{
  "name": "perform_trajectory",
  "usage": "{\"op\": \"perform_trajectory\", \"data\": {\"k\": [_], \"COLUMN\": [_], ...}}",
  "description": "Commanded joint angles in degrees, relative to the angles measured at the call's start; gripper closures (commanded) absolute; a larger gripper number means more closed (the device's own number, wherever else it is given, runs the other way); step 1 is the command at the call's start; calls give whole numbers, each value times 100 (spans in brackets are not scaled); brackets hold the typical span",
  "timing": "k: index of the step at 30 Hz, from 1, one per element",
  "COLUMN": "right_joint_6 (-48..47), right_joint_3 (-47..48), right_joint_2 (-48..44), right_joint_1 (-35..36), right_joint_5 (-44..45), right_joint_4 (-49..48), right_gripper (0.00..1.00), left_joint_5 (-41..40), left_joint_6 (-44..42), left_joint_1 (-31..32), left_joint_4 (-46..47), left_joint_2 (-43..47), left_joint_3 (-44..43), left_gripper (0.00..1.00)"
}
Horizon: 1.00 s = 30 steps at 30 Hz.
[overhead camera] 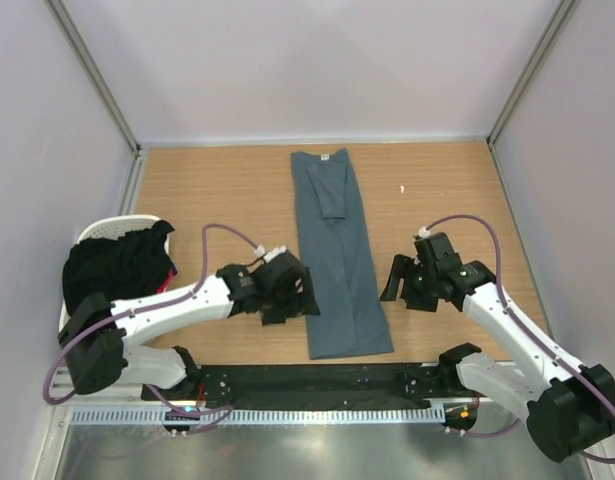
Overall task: Fold and stack the t-shirts
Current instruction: Fold the tshirt
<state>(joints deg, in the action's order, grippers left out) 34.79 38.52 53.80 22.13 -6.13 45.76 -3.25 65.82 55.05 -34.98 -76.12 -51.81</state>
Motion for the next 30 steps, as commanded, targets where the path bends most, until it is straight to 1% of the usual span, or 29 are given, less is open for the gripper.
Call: {"op": "perform_trajectory", "data": {"k": [1,3,5,7,9,11,14,17,19,20,21,25,27,30], "right_joint_6": [-148,-25,124,327,388,397,441,520,538,521,520,555,617,678], "right_joint_3": [-186,-283,-538,-748,-820,-899,-1013,-1163,-1215,-1224,-1242,-1391,-1461,-1602], "right_joint_2": [235,385,359,289,280,289,193,96,104,130,157,157,140,139], "right_joint_1": [-130,-139,-139,-139,-139,-139,-139,-139,-139,-139,-139,-139,-139,-139], "right_joint_5": [-977,-1232,-1416,-1365,-1024,-881,-863,-872,-820,-820,-828,-960,-1074,-1188], "right_joint_4": [-375,-383,-532,-542,-349,-139,-58,-49,3,21,30,-40,-154,-304], "right_gripper": [28,32,34,30,27,27,32,33,35,36,39,42,47,52], "left_joint_5": [-431,-466,-475,-370,-308,-256,-177,-62,-1,8,34,-27,-44,-45], "left_joint_6": [1476,1835,2039,2232,2338,2444,2567,2646,2699,2743,2830,3103,3130,3156], "left_joint_1": [418,691,832,920,1016,1069,1122,1166,1192,1227,1254,1368,1377,1377], "left_joint_4": [377,439,580,816,958,1160,1379,1599,1617,1617,1617,1547,1495,1302], "left_joint_2": [519,545,519,405,291,194,-43,-307,-482,-527,-562,-580,-597,-641], "left_joint_3": [487,776,935,1128,1208,1296,1358,1376,1367,1367,1375,1419,1419,1384], "left_gripper": [13,14,16,18,21,24,25,27,29,31,35,39,41,49]}}
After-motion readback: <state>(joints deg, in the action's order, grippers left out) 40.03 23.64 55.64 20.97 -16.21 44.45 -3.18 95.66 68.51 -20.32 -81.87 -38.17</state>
